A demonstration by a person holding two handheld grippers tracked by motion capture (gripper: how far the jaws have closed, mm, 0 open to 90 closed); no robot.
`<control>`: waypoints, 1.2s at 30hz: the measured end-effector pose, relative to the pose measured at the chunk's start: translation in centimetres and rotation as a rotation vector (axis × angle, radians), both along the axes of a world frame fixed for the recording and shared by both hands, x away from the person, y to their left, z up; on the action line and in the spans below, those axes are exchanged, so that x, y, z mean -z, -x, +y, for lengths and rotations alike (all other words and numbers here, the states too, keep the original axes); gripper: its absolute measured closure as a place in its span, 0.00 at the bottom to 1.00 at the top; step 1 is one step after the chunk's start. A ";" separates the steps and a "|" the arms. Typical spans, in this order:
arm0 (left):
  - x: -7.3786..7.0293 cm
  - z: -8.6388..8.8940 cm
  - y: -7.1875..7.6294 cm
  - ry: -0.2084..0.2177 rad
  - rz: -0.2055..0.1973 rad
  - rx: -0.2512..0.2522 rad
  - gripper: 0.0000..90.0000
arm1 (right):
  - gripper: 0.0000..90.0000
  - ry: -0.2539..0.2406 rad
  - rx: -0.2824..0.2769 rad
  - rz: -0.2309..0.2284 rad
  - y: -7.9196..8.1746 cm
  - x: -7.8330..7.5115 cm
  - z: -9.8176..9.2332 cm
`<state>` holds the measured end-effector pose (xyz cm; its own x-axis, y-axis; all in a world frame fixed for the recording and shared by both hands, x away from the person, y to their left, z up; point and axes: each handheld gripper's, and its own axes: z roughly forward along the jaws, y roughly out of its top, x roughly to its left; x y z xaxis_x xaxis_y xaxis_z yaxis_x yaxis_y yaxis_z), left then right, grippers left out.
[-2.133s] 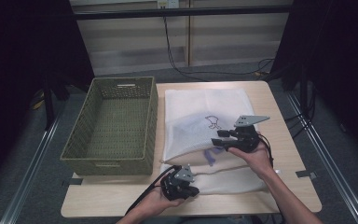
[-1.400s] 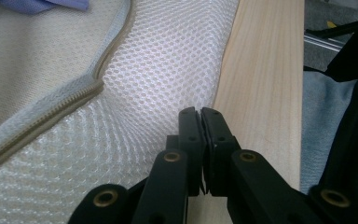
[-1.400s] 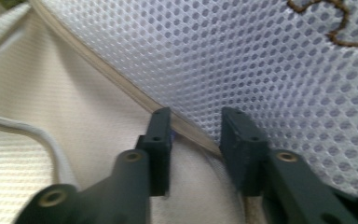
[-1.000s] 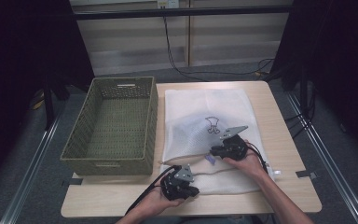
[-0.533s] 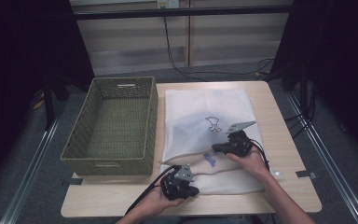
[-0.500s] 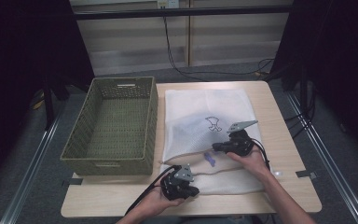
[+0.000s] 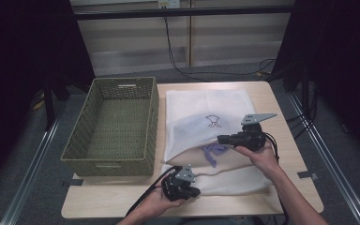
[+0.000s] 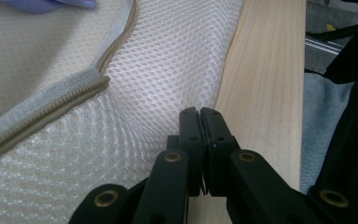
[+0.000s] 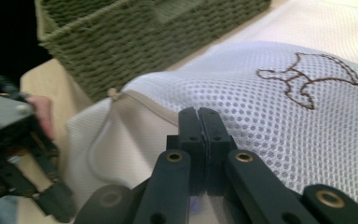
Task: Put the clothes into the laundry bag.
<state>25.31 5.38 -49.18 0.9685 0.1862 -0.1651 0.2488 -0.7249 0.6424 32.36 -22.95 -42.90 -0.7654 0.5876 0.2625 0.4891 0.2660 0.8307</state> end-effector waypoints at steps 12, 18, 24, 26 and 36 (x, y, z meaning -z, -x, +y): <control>0.2 -0.1 0.0 0.026 0.020 -0.033 0.98 | 0.99 -0.017 -0.055 0.000 2.6 0.5 0.0; 0.0 -0.2 0.0 0.003 0.005 -0.032 0.98 | 0.99 0.015 -0.077 0.015 3.4 1.7 0.2; 0.1 -0.2 0.0 0.019 0.010 -0.039 0.98 | 0.99 0.081 -0.106 0.048 3.9 3.2 0.8; 0.1 -0.2 0.0 0.017 0.008 -0.039 0.98 | 0.99 0.117 -0.128 0.048 4.0 3.7 1.1; 0.2 -0.3 0.2 0.022 0.005 -0.053 0.98 | 0.99 0.189 -0.153 0.097 4.3 5.8 1.9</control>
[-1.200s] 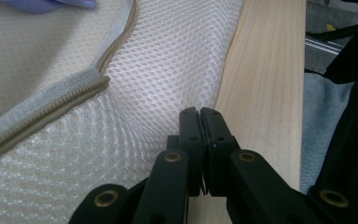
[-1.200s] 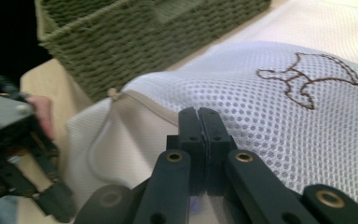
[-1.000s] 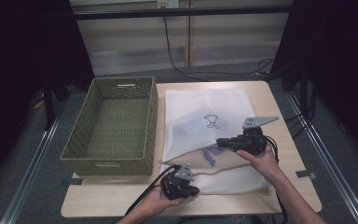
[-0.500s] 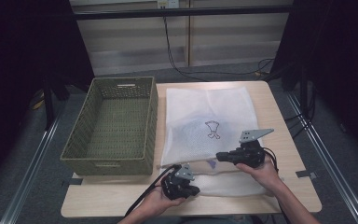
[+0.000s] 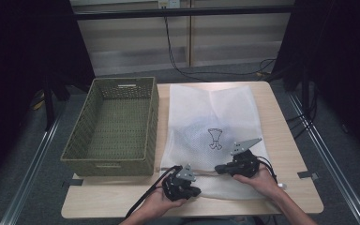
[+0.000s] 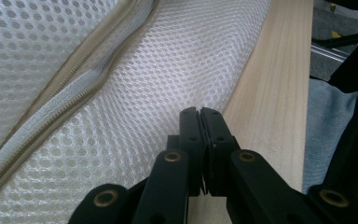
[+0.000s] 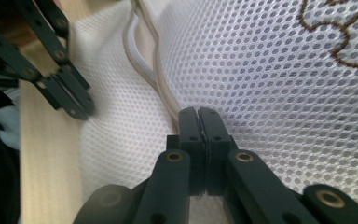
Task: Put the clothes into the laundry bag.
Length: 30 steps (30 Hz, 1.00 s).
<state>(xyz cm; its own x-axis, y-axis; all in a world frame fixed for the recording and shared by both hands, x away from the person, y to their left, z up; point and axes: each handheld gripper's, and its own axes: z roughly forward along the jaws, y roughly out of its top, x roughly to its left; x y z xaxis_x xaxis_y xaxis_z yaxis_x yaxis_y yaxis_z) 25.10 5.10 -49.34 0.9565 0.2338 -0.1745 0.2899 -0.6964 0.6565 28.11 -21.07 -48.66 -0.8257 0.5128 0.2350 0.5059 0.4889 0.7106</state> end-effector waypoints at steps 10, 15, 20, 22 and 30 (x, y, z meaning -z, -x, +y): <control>-0.1 0.2 -0.2 -0.011 0.028 0.001 0.97 | 0.99 0.066 0.006 0.002 0.1 1.2 0.6; 0.2 0.1 -0.3 0.026 0.059 -0.012 0.95 | 0.99 0.127 0.039 -0.049 0.3 1.0 1.2; 0.0 0.1 -0.2 0.018 0.074 -0.009 0.88 | 0.96 0.099 0.061 -0.030 0.2 1.1 1.0; -0.1 0.2 -0.3 0.016 0.072 -0.004 0.84 | 0.93 0.081 0.068 -0.019 0.3 1.1 0.8; -1.6 0.6 0.2 0.095 0.020 -0.022 0.73 | 0.74 -0.024 0.114 -0.025 0.4 0.0 -0.4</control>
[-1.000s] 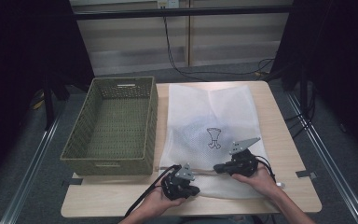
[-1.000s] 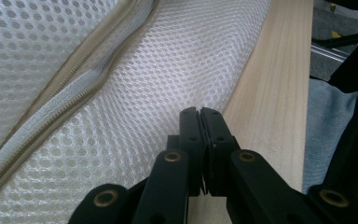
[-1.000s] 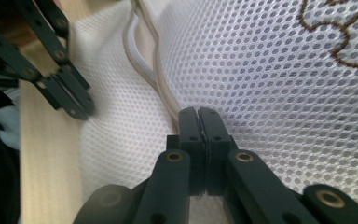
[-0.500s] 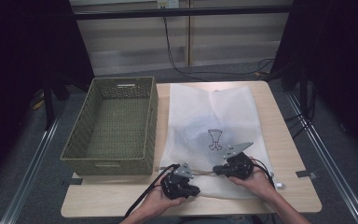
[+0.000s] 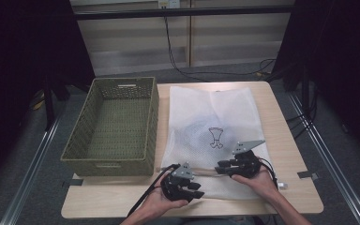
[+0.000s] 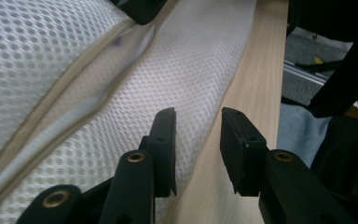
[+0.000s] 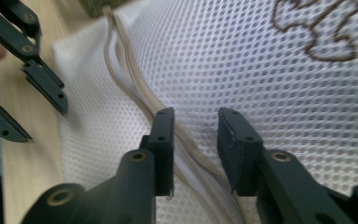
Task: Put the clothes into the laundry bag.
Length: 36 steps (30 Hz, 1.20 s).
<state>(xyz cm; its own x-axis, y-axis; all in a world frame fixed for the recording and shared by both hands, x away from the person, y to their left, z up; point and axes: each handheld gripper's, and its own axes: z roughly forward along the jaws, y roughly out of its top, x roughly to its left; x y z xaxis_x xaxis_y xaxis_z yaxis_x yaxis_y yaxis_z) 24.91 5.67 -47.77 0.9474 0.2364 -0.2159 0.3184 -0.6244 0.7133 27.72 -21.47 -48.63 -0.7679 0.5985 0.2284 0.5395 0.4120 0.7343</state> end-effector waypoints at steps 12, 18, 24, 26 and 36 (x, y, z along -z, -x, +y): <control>-1.9 3.5 -0.5 0.081 -0.058 -0.171 0.49 | 0.61 -0.126 0.066 -0.067 1.9 -2.5 -2.5; -2.9 5.3 0.0 0.102 -0.077 -0.234 0.35 | 0.55 -0.194 0.126 -0.078 3.5 -3.2 -4.2; -4.1 7.3 1.2 0.097 -0.132 -0.301 0.26 | 0.50 -0.219 0.190 -0.114 5.1 -4.2 -5.6; -4.2 8.0 1.7 0.096 -0.138 -0.324 0.24 | 0.49 -0.210 0.207 -0.113 5.7 -4.4 -6.1; -4.6 12.2 2.7 0.116 -0.140 -0.412 0.16 | 0.42 -0.187 0.369 -0.121 7.6 -4.0 -9.4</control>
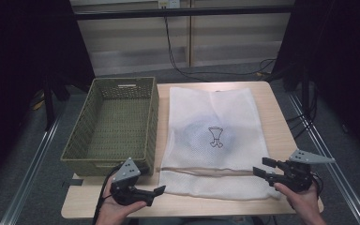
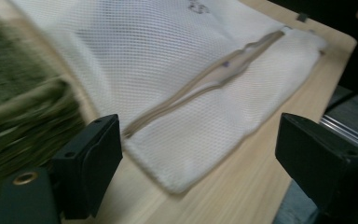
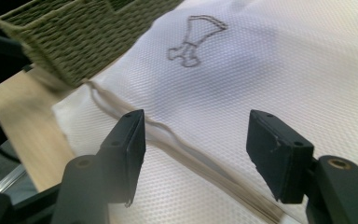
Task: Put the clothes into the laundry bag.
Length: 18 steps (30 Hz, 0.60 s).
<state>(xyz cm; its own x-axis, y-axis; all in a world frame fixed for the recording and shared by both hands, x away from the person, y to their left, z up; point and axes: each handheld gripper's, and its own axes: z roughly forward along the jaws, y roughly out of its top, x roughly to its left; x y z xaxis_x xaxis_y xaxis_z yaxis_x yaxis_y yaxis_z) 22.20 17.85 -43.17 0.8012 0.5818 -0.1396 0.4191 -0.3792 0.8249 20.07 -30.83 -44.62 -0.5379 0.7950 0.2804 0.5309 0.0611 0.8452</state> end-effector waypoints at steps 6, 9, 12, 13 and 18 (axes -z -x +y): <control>0.4 2.0 0.8 -0.025 -0.004 -0.054 0.13 | 0.42 0.025 0.048 0.004 0.5 0.4 -1.3; 0.8 2.7 0.9 -0.036 -0.001 -0.084 0.13 | 0.42 0.039 0.075 -0.005 1.2 0.7 -1.9; 1.2 3.4 1.0 -0.031 0.010 -0.101 0.15 | 0.42 0.027 0.088 -0.002 1.6 0.9 -2.5; 1.1 3.6 1.0 -0.028 0.017 -0.098 0.15 | 0.43 0.035 0.097 -0.008 1.7 1.0 -2.6; 0.9 5.0 1.5 -0.016 0.002 -0.120 0.18 | 0.45 0.039 0.139 -0.011 2.2 1.2 -3.5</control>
